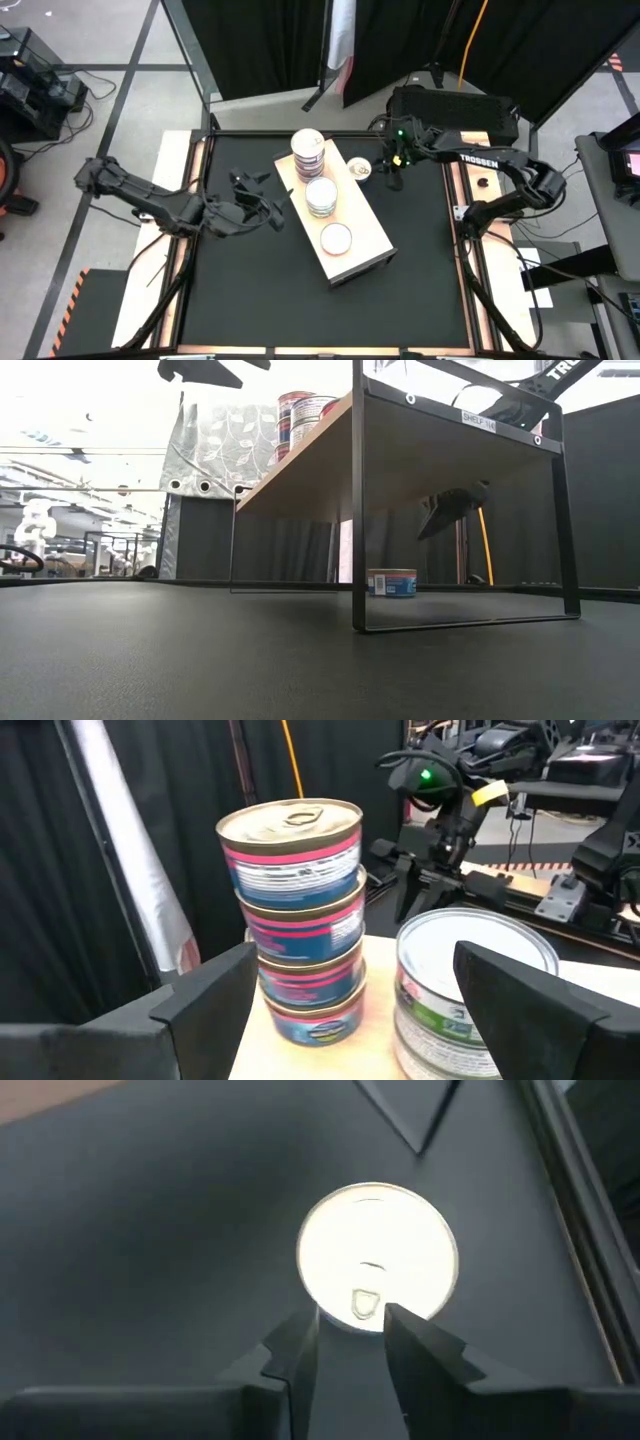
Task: Stack canned seafood by type on shelf
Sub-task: Stack the blue pink tuna can on top of the blue pink tuna cans on the shelf
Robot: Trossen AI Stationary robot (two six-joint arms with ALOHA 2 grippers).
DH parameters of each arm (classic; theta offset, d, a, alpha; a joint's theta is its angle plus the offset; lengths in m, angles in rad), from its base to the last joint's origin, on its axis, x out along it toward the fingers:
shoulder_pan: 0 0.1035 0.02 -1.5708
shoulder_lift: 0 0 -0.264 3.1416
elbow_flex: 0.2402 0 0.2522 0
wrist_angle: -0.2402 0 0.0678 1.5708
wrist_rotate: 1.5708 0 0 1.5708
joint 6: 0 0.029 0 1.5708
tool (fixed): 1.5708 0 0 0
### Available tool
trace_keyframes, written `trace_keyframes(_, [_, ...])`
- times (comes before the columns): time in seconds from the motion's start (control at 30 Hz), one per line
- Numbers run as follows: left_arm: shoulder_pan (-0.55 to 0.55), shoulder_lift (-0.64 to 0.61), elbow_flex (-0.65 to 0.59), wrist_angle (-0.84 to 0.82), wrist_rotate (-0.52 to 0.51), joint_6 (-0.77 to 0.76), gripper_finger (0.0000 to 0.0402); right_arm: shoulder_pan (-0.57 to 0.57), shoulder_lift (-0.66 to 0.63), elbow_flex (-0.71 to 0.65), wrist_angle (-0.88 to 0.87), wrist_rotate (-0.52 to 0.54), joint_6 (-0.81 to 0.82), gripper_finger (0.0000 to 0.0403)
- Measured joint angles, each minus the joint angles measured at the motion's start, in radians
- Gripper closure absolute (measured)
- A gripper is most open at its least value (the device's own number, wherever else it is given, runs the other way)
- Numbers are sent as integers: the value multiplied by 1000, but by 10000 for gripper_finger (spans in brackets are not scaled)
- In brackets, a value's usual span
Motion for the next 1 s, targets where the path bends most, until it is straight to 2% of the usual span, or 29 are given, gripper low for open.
trace_keyframes(0.23, [0, 39, 0, 51, 0, 1, 63, 29, 8, 0, 28, 7, -15, 322])
trace_keyframes(0.5, [0, 40, 0, 56, 0, 9, 63, 28, 109, 0, 34, 27, 4, 352])
trace_keyframes(1.0, [0, 40, 0, 58, -1, 36, 63, 29, 142, 0, 128, 49, 9, 379])
